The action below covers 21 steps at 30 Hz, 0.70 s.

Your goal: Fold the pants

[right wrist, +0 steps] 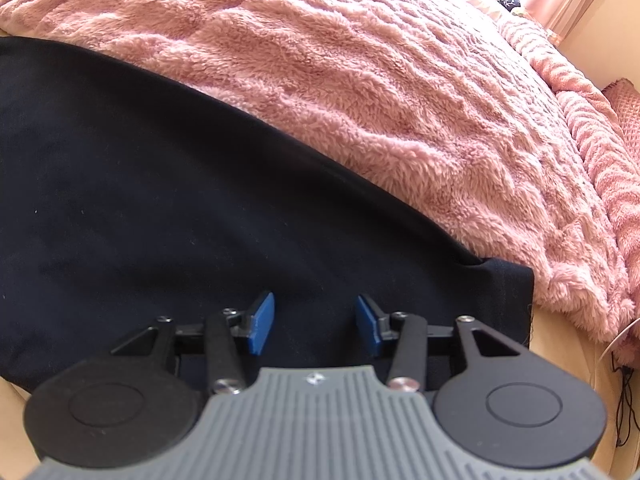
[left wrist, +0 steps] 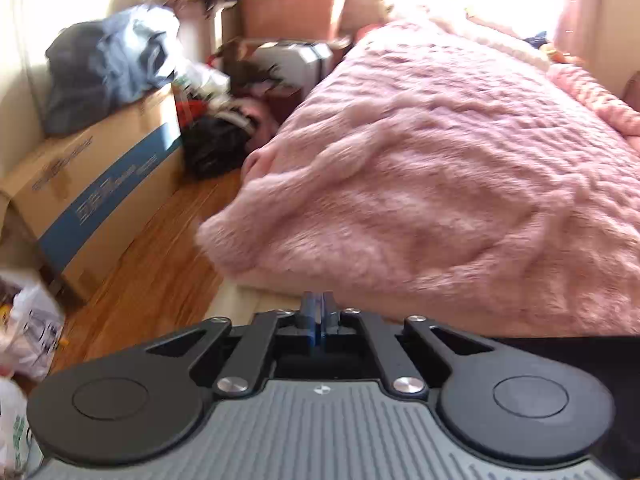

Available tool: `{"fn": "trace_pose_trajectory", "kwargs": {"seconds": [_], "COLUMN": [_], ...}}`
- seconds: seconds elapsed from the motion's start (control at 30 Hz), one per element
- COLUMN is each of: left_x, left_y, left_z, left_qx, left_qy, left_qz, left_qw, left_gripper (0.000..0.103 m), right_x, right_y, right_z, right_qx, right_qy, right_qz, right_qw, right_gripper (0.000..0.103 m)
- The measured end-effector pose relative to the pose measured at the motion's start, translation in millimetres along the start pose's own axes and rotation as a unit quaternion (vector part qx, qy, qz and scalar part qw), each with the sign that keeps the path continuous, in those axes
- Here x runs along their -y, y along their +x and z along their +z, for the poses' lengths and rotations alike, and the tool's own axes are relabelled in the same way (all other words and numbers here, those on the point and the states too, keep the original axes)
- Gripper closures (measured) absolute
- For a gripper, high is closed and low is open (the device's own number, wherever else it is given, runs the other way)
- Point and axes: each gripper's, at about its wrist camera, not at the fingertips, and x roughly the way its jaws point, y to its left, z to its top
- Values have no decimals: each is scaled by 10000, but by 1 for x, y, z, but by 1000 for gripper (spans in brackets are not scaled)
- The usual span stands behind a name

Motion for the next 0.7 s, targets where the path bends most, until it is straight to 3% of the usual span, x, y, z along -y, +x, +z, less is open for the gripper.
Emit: {"fn": "trace_pose_trajectory", "kwargs": {"seconds": [0.07,0.13,0.2,0.27,0.3,0.37,0.47,0.53,0.63,0.7], "left_x": [-21,-35,-44,-48,-48,-45,-31,-11,20,29], "left_y": [24,37,50,56,56,48,28,5,-43,-51], "left_z": [3,-1,-4,-11,-13,-18,-21,-19,-23,-22], "left_qx": [-411,-499,-699,-858,-860,-790,-483,-47,966,1137], "left_qy": [-518,-815,-1011,-1212,-1263,-1183,-809,-369,528,620], "left_qz": [203,423,496,479,361,207,-54,-333,-785,-644], "left_qw": [9976,9945,9912,9878,9876,9896,9955,9988,9908,9895], "left_gripper": [66,50,47,53,62,100,103,103,103,103], "right_x": [-1,-1,-2,-1,-1,-2,-1,-1,-1,-1], "right_y": [-1,-1,-1,0,0,1,2,2,2,2], "right_z": [0,-1,-1,0,0,1,1,0,0,0], "right_qx": [5,0,-3,-12,-10,-8,7,18,26,26], "right_qy": [12,20,7,6,-11,-39,-37,-29,-21,-13], "right_qz": [-16,-21,-18,-7,-9,-13,-6,-5,-6,-7], "right_qw": [10000,10000,10000,10000,10000,10000,10000,10000,10000,10000], "right_gripper": [61,61,61,61,60,60,60,60,60,60]}}
